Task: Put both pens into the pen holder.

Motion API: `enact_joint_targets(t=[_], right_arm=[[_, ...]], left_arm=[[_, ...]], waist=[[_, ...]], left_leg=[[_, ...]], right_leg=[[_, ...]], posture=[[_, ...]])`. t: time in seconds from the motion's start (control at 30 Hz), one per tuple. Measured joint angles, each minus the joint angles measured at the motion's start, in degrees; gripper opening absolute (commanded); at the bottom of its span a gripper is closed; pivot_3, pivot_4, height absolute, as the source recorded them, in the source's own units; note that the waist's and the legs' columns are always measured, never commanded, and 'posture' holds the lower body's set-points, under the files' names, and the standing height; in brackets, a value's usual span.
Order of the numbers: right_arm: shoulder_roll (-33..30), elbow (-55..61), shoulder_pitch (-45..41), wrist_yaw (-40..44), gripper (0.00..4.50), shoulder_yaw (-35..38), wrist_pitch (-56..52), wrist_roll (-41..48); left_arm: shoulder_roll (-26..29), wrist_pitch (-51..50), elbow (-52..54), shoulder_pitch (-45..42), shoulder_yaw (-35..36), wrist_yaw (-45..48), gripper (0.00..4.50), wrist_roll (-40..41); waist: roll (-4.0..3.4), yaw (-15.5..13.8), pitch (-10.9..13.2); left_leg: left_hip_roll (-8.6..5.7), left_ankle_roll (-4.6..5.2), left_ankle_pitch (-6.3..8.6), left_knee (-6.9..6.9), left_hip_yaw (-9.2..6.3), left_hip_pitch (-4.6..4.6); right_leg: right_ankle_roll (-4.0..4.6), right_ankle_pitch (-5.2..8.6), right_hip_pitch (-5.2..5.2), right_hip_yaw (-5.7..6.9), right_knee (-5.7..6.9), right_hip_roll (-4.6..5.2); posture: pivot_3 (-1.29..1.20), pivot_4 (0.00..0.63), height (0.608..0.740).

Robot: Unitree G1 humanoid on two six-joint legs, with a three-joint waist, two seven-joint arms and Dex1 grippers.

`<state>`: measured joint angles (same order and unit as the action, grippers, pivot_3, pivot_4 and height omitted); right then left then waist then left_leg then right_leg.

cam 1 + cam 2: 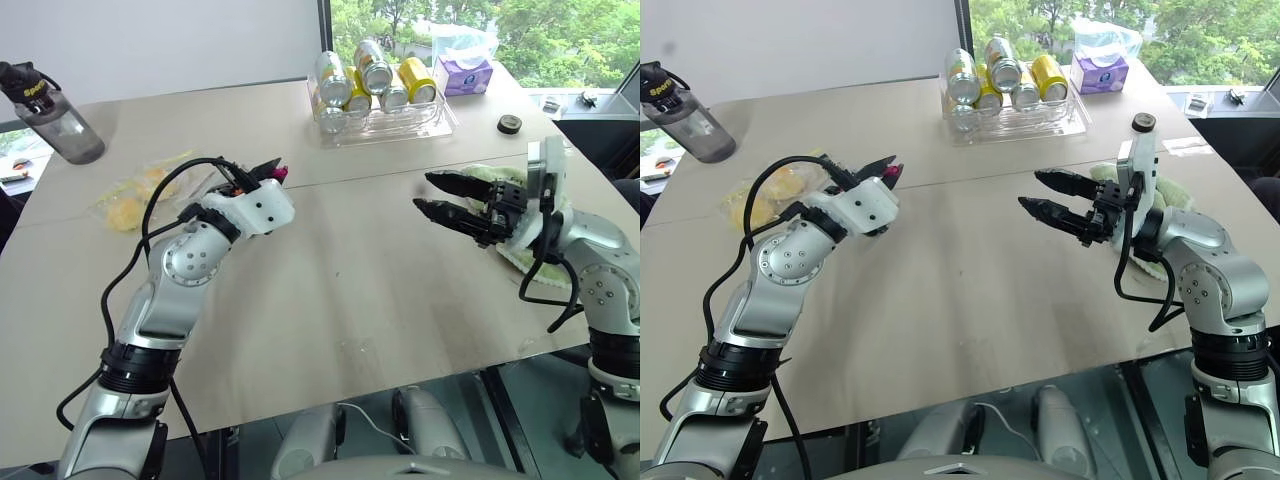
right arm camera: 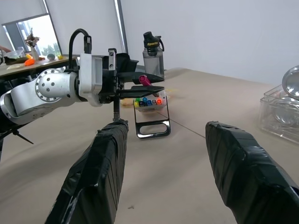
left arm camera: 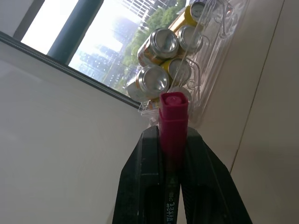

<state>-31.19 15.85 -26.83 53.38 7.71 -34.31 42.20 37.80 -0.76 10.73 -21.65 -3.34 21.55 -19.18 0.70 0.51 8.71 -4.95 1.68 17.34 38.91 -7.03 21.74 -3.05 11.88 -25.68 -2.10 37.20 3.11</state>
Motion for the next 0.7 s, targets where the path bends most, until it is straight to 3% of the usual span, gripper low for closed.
enact_joint_targets(t=[0.4, 0.47, 0.5, 0.53, 0.63, 0.7], right_arm=[[-0.88, -0.82, 0.11, 1.02, 2.81, -1.01, 2.18, -2.03], [-0.88, -0.82, 0.11, 1.17, 2.87, -1.22, 2.22, -2.23], [-0.88, -0.83, 0.08, 1.18, 2.87, -1.29, 2.27, -2.34], [-0.88, -0.83, 0.06, 1.21, 2.87, -1.54, 2.37, -2.43], [-0.88, -0.83, 0.06, 1.25, 2.87, -2.18, 2.50, -2.51], [-0.87, -0.84, 0.06, 1.27, 2.87, -2.30, 2.79, -2.54]], left_arm=[[0.28, -5.93, 0.24, 1.90, 0.33, 0.32, 0.00, -5.28], [0.31, -6.25, 0.24, 2.11, 0.70, 0.70, 0.96, -5.26], [0.40, -6.23, 0.24, 2.37, 0.76, 0.98, 1.13, -5.13], [0.66, -6.16, -0.03, 2.84, 0.76, 1.34, 1.72, -5.13], [1.16, -6.05, -0.42, 2.95, 0.76, 1.32, 2.86, -5.36], [1.76, -5.92, -1.39, 2.58, 1.04, 0.76, 4.04, -5.88]], waist=[[0.00, 0.04, 0.00], [0.00, 0.06, 0.00], [0.00, 0.06, 0.00], [0.00, 0.11, 0.00], [0.00, 0.08, 0.00], [0.00, 0.05, 0.00]], left_leg=[[0.00, 0.00, 0.00, 0.01, 0.00, 0.00], [0.00, 0.00, 0.00, 0.01, 0.00, -0.01], [0.00, 0.00, 0.00, 0.01, 0.00, -0.01], [0.00, 0.00, 0.00, 0.01, 0.00, -0.01], [0.00, 0.00, 0.00, 0.01, -0.01, -0.01], [0.00, 0.00, 0.00, 0.02, -0.01, 0.00]], right_leg=[[0.00, 0.00, 0.00, 0.02, 0.03, 0.00], [0.00, 0.00, 0.00, 0.01, 0.03, 0.00], [0.00, 0.00, 0.00, 0.01, 0.03, 0.00], [0.00, 0.00, 0.00, 0.01, 0.03, 0.00], [0.00, 0.00, 0.00, 0.02, 0.04, 0.00], [0.00, 0.00, 0.00, 0.02, 0.04, 0.00]], posture=[[0.00, 0.150, 0.739], [0.00, 0.150, 0.739], [0.00, 0.150, 0.739], [0.00, 0.150, 0.739], [0.00, 0.150, 0.739], [0.00, 0.150, 0.739]])
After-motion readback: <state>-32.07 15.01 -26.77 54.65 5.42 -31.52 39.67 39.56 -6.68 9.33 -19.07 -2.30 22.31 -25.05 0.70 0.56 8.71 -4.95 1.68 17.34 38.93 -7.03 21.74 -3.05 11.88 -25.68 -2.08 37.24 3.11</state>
